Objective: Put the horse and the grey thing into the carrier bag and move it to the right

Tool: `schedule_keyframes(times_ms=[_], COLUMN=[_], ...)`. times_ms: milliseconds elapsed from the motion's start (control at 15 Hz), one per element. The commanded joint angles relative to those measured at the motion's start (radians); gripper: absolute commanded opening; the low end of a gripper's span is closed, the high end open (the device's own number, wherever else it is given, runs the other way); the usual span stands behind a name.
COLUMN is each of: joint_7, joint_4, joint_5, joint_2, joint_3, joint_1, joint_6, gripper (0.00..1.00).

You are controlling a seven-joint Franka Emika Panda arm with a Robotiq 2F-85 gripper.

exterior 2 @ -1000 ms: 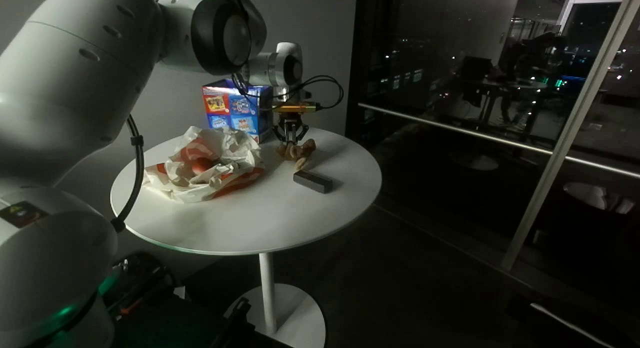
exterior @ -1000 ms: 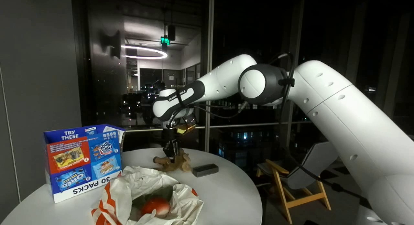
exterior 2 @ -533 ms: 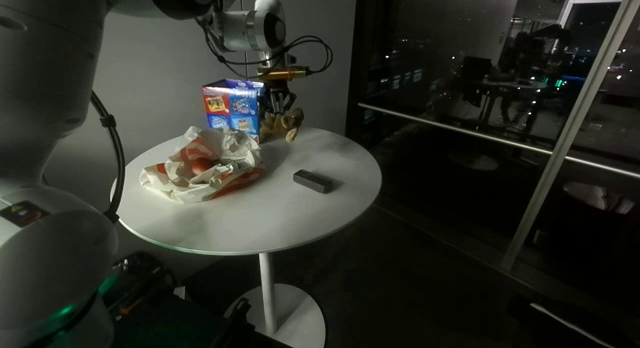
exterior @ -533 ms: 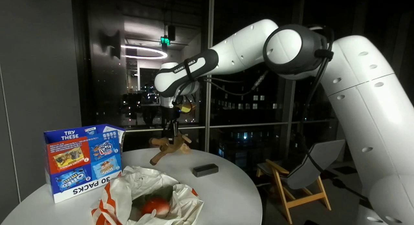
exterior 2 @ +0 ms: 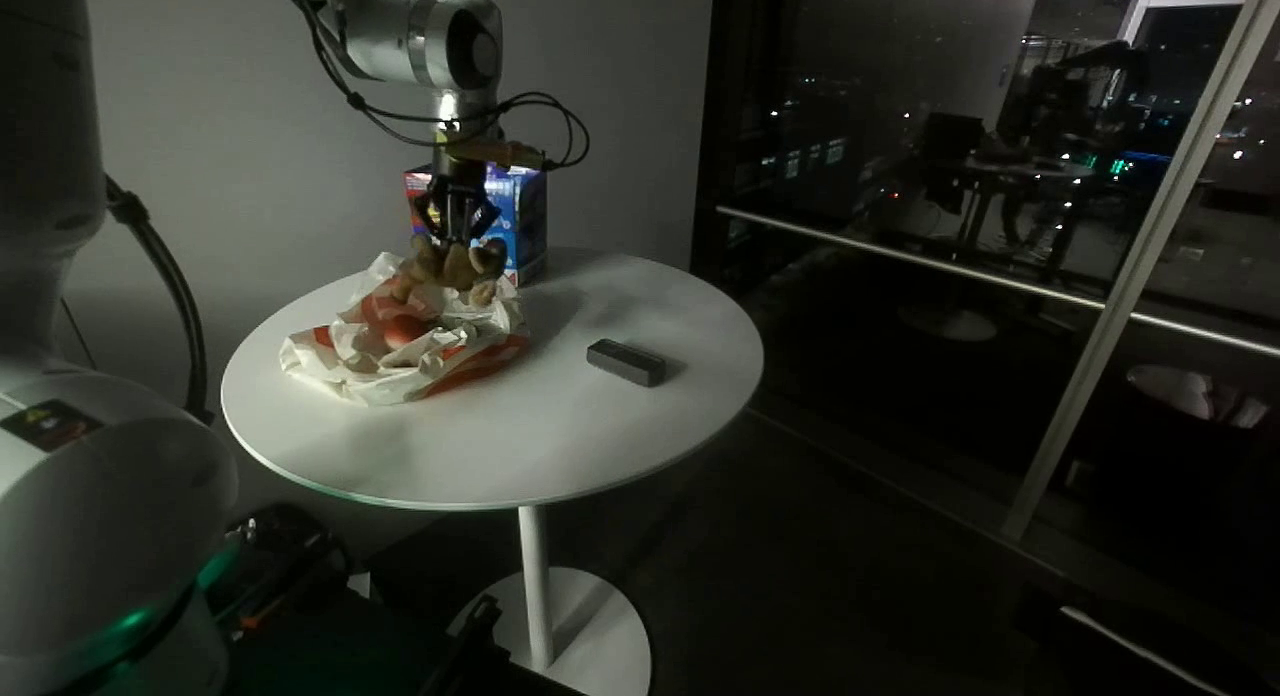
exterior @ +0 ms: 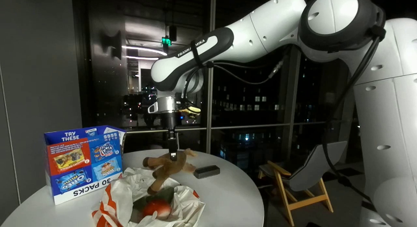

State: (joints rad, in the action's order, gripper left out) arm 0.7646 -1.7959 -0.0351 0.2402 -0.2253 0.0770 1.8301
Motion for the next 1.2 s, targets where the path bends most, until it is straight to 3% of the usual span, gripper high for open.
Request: schedule_keyframes(times_ms=[0,200,467,800,867,1000,1133], joint_7=[0.102,0.136,0.184,0.197,0.185,0.178,0.132], joint_4=[-0.079,-0.146,-0.237,-0.274,-0.272,-0.264,-0.261], joint_5=[0.026,0.07,0.069,0.046,0.046,0.052,0.079], joint_2=[0.022,0.055,0.055,0.007,0.002,-0.002,-0.013], joint_3=[-0.005,-0.016,-0.045,-0.083,-0.085,-0.082,-0.066], joint_1=[0.031,0.062,0.087,0.102,0.105,0.107,0.114], joint_6=[0.002,0.086,0.306,0.436,0.441,0.432,0.438], gripper=[0.09,0.1,0.1,0.1,0.37,0.43,0.58])
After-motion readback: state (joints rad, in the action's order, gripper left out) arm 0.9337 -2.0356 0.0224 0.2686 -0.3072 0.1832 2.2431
